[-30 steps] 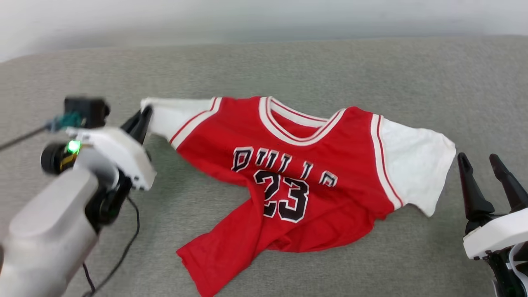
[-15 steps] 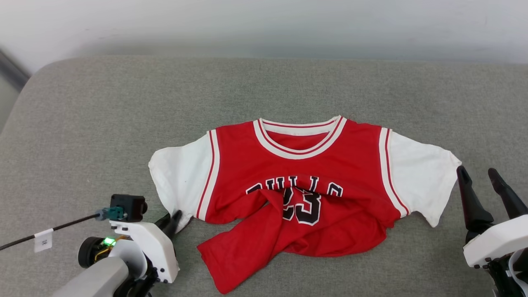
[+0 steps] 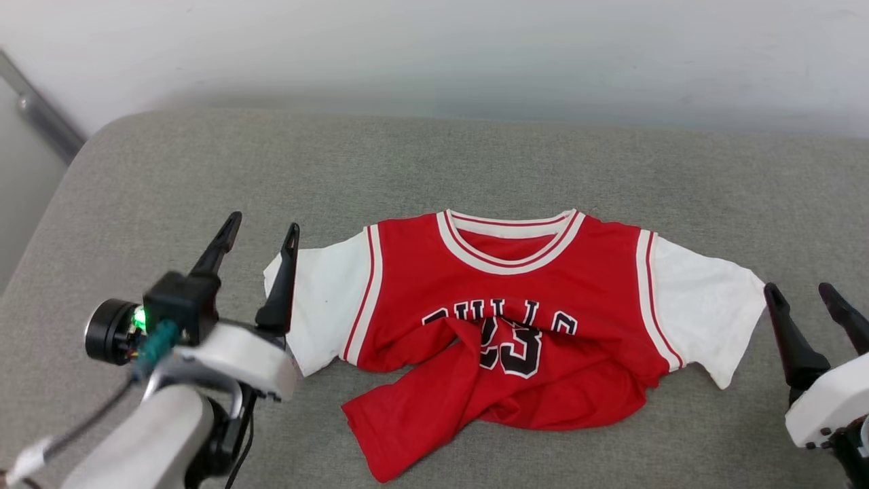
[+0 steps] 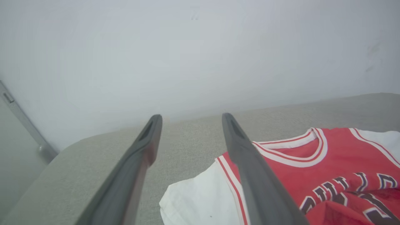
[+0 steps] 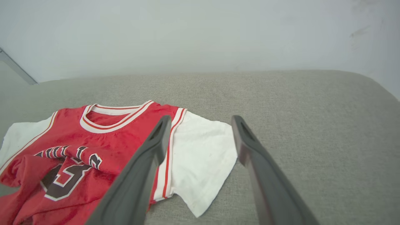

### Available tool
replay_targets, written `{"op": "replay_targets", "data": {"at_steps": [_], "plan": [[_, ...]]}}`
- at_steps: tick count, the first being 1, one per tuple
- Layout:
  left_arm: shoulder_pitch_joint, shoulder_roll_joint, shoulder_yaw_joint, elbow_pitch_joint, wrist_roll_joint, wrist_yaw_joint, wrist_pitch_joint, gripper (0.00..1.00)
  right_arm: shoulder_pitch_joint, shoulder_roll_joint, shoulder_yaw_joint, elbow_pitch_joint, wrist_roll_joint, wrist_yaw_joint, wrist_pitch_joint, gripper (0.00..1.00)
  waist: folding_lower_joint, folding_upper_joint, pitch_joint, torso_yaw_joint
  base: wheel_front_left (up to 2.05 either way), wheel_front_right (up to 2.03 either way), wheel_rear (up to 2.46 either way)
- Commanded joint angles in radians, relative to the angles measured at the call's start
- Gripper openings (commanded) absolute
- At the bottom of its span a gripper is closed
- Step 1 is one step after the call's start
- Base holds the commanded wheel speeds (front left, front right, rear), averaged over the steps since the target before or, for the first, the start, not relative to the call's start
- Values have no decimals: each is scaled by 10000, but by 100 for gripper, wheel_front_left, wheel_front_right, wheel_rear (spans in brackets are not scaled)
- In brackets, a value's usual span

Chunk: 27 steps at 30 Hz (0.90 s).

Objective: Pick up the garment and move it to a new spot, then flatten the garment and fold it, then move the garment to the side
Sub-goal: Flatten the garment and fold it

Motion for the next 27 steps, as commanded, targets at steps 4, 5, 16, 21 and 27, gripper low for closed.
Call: {"op": "replay_targets", "data": {"at_steps": [4,5,16,21,27], "plan": [[1374,-258,1096,-1782,2141,188,-19,100,-518,-1017,332,-107,98,-1,1808,100,1,0,244,169,0,0,0],[1603,-329,1343,-1978,2342,143,-19,100,-684,-1132,407,-102,279,-3,2337,100,1,0,318,203,0,0,0],[2618,-1396,2825,-2711,3190,-786,-23,100,-2863,-2769,415,1156,251,-3,7365,100,1,0,1302,979,0,0,0],[2542,-1858,3072,-2662,3529,-1228,-23,100,-3301,-3196,317,2266,-184,-3,7614,100,1,0,1698,1473,0,0,0],[2347,-2397,3311,-2509,3870,-1693,-24,100,-3560,-3071,-86,3109,-239,-3,7614,100,1,0,2147,1945,0,0,0]]}}
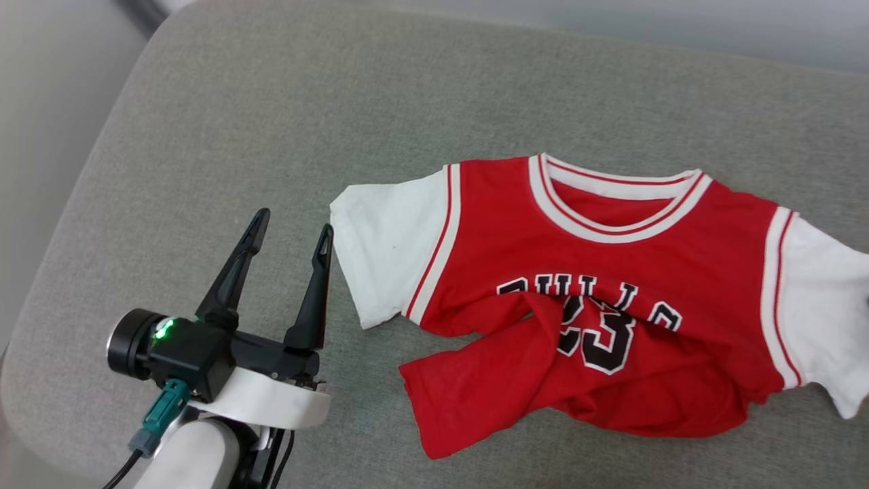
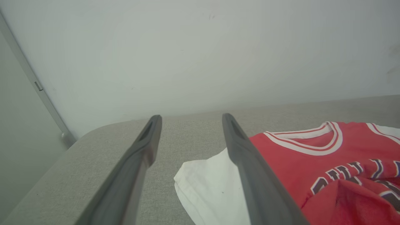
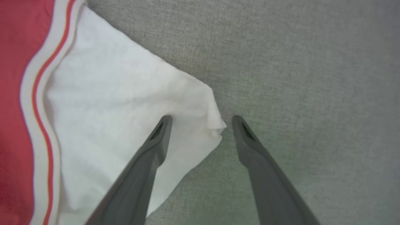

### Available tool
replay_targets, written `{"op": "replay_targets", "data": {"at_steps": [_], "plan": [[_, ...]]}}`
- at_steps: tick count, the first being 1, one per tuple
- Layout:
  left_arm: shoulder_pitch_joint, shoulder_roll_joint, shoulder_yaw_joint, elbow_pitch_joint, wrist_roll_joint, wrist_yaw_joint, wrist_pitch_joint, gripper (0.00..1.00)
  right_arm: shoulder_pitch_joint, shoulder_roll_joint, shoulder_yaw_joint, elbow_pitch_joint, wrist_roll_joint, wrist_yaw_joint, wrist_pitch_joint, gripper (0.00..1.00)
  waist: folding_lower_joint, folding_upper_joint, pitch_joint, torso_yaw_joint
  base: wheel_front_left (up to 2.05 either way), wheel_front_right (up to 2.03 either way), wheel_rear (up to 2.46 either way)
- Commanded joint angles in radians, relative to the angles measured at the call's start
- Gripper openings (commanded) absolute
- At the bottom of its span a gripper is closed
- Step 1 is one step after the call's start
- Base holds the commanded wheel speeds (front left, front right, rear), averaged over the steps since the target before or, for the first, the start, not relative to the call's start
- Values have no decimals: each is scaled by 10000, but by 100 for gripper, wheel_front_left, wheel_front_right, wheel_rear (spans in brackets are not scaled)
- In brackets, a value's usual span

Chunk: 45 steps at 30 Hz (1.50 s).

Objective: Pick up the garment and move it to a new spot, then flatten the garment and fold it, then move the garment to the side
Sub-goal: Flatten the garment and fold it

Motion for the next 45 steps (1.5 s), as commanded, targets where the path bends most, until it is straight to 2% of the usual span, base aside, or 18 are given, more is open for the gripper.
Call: {"op": "replay_targets", "data": {"at_steps": [1,6,7,8,9,13,15,21,30,38,45], "plan": [[-166,-204,90,58,147,-165,-24,100,-37,68,-25,216,-61,-3,9,100,0,0,310,285,0,0,0],[-231,-495,357,271,290,-512,-24,100,310,290,116,701,-26,-1,23,100,0,0,418,377,0,0,0],[-244,-464,369,391,334,-616,-24,100,367,391,220,751,35,-1,5,27,0,0,420,346,0,0,0],[-244,-464,369,391,334,-616,-24,100,367,391,220,751,35,-1,5,27,0,0,420,346,0,0,0],[-278,-412,370,527,333,-718,-24,100,414,481,299,762,118,0,-8,0,0,0,414,301,0,0,0],[-755,-135,405,1141,71,-1230,196,100,558,392,287,535,217,-3,-240,0,0,0,315,8,0,0,0],[-996,137,407,1474,-119,-1574,633,100,618,248,408,270,190,-3,-340,0,0,0,293,-241,0,0,0],[-2163,1006,78,2473,-1064,-2360,3130,100,514,200,690,-582,401,-5,-431,0,0,0,364,-936,0,0,0],[-3586,2203,-529,3025,-3071,-2559,7398,100,82,397,1252,-1325,456,-5,-472,0,0,0,726,-1593,0,0,0],[-4609,2785,-987,3779,-3635,-2579,8931,100,-220,494,1631,-1423,501,-3,-608,0,0,0,1064,-1921,0,0,0],[-5029,2670,-1515,4348,-4068,-2585,9646,100,-430,424,1723,-1367,566,-5,-684,0,0,0,1375,-2025,0,0,0]]}}
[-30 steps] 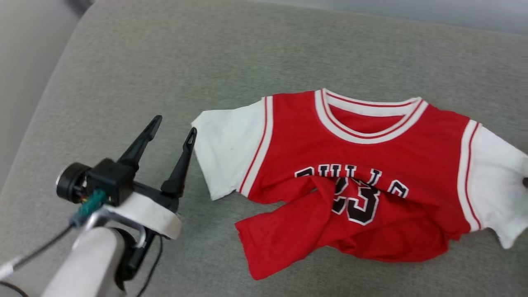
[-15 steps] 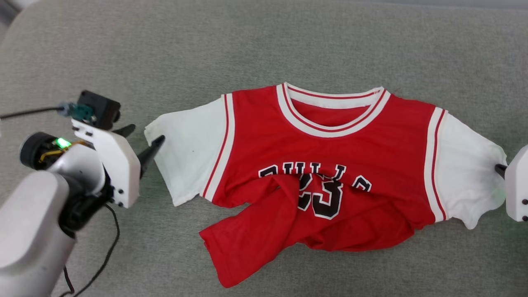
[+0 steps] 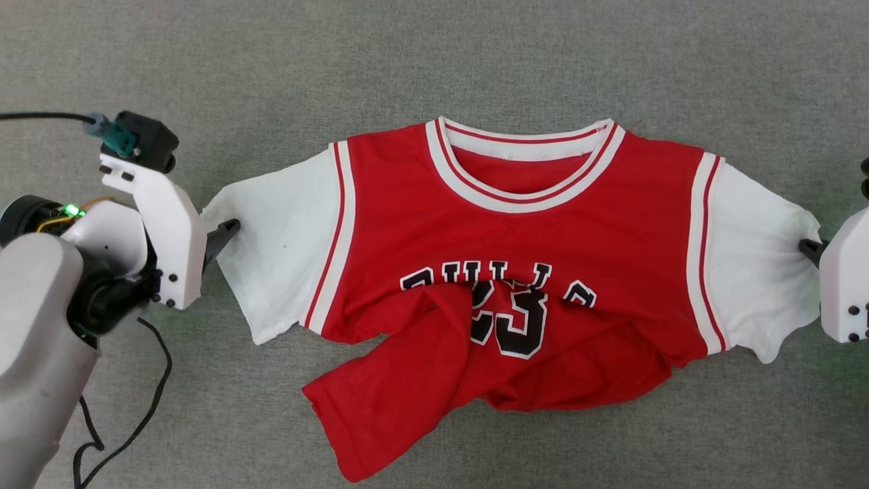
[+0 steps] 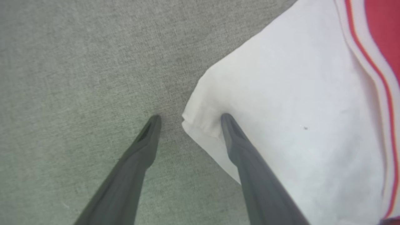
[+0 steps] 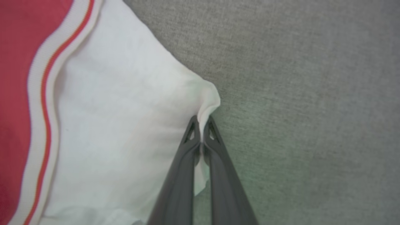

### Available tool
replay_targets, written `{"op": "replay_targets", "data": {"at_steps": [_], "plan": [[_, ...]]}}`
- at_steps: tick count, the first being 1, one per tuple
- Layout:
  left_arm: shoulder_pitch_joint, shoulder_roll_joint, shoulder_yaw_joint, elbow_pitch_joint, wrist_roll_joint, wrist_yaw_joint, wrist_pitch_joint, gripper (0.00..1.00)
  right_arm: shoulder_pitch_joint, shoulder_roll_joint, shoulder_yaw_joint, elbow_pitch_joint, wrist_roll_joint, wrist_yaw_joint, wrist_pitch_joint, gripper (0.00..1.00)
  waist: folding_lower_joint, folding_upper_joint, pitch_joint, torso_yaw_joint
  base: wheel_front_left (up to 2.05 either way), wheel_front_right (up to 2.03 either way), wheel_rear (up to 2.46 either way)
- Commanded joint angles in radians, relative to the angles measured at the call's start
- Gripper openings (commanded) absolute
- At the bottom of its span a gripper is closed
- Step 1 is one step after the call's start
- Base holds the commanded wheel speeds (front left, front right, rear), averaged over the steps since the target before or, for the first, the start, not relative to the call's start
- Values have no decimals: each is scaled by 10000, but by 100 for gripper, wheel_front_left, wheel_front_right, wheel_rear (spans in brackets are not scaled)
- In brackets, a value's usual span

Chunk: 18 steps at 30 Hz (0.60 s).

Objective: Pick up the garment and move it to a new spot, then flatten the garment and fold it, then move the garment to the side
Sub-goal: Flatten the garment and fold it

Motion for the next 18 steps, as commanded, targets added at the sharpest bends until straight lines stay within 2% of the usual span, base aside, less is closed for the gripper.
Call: {"op": "replay_targets", "data": {"at_steps": [1,4,5,6,7,10,18], "plan": [[-42,-175,-222,136,-189,-10,232,100,-61,-34,65,106,29,-7,1,0,-1,0,79,-25,0,0,0],[-111,-281,-578,172,-392,-19,436,100,-163,-152,189,146,-66,-7,15,0,-1,0,177,-39,0,0,0],[-93,-291,-763,199,-455,-21,537,61,-209,-158,226,164,-72,-7,12,0,-1,0,196,-44,0,0,0],[-47,-320,-933,212,-564,-22,637,17,-274,-151,264,169,-60,-7,13,0,-1,0,210,-46,0,0,0],[-16,-343,-1079,205,-682,-33,682,0,-344,-142,295,180,-39,-7,10,0,-1,0,220,-49,0,0,0],[-90,-321,-1273,161,-826,-26,380,0,-436,-175,369,227,-12,-7,-18,0,-1,0,159,-41,0,0,0],[-600,-28,-1336,-23,-338,-10,-1732,0,-376,-719,423,144,44,-7,-595,0,-1,0,-750,194,0,0,0]]}}
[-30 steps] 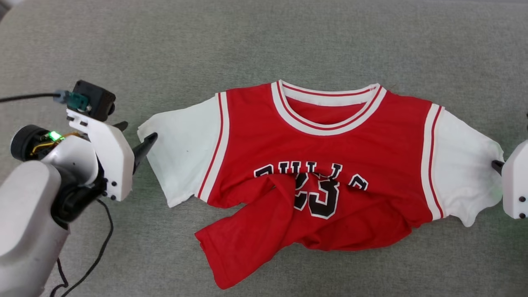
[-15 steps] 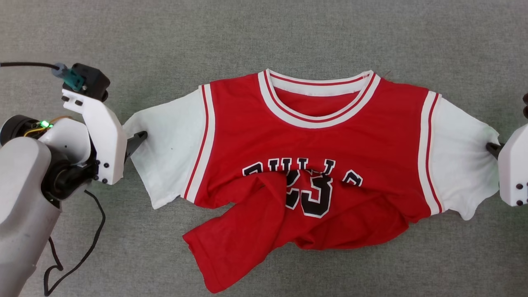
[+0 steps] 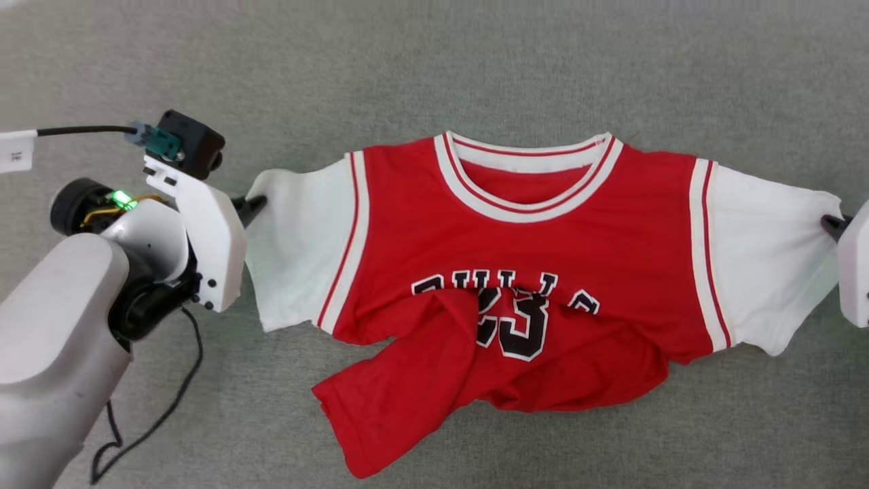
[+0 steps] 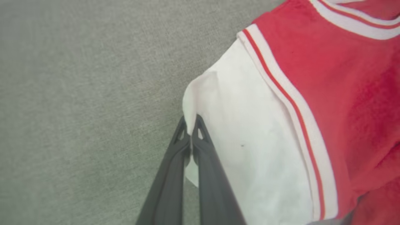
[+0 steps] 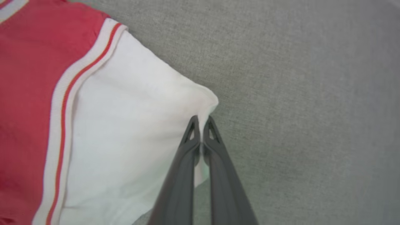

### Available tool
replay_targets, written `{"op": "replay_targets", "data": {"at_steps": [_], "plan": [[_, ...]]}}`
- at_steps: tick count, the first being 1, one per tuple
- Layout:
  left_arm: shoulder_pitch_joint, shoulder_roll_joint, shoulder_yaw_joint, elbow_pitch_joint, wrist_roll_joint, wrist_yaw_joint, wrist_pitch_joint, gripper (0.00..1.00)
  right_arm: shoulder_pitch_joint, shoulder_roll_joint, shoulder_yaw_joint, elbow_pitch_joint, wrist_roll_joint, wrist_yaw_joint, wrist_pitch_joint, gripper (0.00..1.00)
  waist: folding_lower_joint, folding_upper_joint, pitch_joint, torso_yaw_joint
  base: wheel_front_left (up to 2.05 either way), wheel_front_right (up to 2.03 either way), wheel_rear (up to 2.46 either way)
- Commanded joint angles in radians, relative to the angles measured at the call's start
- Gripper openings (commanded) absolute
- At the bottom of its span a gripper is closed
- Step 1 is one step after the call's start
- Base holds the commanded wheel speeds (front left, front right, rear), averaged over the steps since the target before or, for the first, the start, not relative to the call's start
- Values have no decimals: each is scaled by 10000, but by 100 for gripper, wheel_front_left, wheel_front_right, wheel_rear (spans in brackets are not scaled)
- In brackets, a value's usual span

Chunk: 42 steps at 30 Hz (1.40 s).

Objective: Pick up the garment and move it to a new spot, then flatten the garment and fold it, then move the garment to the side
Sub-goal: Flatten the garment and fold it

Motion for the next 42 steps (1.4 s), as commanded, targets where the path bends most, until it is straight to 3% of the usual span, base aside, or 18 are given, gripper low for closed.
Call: {"op": "replay_targets", "data": {"at_steps": [1,3,9,17,21,31,39,42], "plan": [[-101,179,-102,28,230,-6,-426,0,50,-121,-13,-23,104,-7,-140,0,-1,-1,-510,157,0,0,0],[-183,273,-11,-17,382,-6,-1408,0,-113,-385,1,-138,155,-7,-464,0,-1,-1,-1302,221,0,0,0],[51,721,-8,-724,692,20,-2219,0,-256,-1066,174,-677,-33,-8,-1128,0,-1,-1,-2434,287,0,0,0],[306,1370,707,-2612,891,809,-2990,0,-611,-1517,-204,-1467,45,-7,-2146,0,-1,-1,-3382,300,0,0,0],[300,1852,1188,-3826,1076,1295,-3224,0,-940,-1686,-386,-1874,127,-8,-2337,0,-1,-1,-3579,255,0,0,0],[41,2569,2154,-5447,987,1904,-3397,0,-1892,-1808,-677,-2276,497,-8,-2750,0,-1,-1,-3742,9,0,0,0],[-474,2535,2875,-5739,670,2196,-3700,0,-3305,-1698,-459,-1876,751,-7,-3201,0,-1,-1,-3367,-323,0,0,0],[-799,2607,3105,-5611,622,2123,-3797,0,-4008,-1591,-195,-1542,734,-7,-3449,0,-1,-1,-2907,-479,0,0,0]]}}
